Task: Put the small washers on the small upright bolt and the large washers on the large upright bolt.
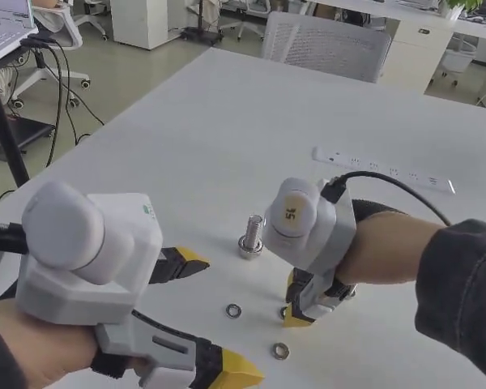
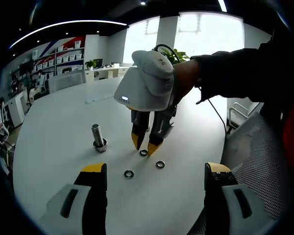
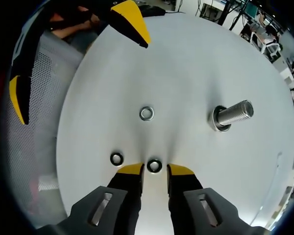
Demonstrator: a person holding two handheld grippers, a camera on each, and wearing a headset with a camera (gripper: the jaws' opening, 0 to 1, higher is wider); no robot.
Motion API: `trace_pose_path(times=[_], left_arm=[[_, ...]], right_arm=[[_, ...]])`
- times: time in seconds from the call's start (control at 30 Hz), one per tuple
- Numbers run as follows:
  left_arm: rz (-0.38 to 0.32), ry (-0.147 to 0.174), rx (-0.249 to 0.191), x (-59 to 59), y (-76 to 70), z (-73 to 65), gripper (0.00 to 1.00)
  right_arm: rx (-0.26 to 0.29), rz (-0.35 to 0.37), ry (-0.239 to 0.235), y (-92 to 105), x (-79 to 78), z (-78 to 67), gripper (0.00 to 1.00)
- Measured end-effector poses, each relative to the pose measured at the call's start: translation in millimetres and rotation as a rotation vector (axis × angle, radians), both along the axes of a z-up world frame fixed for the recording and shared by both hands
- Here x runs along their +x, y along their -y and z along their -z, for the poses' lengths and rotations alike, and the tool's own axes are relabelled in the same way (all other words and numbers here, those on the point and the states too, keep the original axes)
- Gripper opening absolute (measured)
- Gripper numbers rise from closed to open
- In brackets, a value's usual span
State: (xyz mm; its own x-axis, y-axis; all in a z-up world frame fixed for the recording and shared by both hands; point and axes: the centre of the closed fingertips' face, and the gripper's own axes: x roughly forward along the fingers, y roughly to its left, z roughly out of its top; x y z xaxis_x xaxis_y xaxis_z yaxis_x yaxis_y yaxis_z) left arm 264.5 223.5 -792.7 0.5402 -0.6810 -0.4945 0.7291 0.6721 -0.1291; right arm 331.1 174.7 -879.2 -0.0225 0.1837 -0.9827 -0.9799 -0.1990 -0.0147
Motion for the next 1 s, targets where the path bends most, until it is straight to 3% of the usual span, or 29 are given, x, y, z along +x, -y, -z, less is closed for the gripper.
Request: trace_pose_path(times=[1.0], left_arm=[[-0.004,-0.001,-0.003,5.3,1.1,-0.7,0.81]], right_arm=[[-0.006,-0.035,0.006,1.6,2.8,0.5,0.14]])
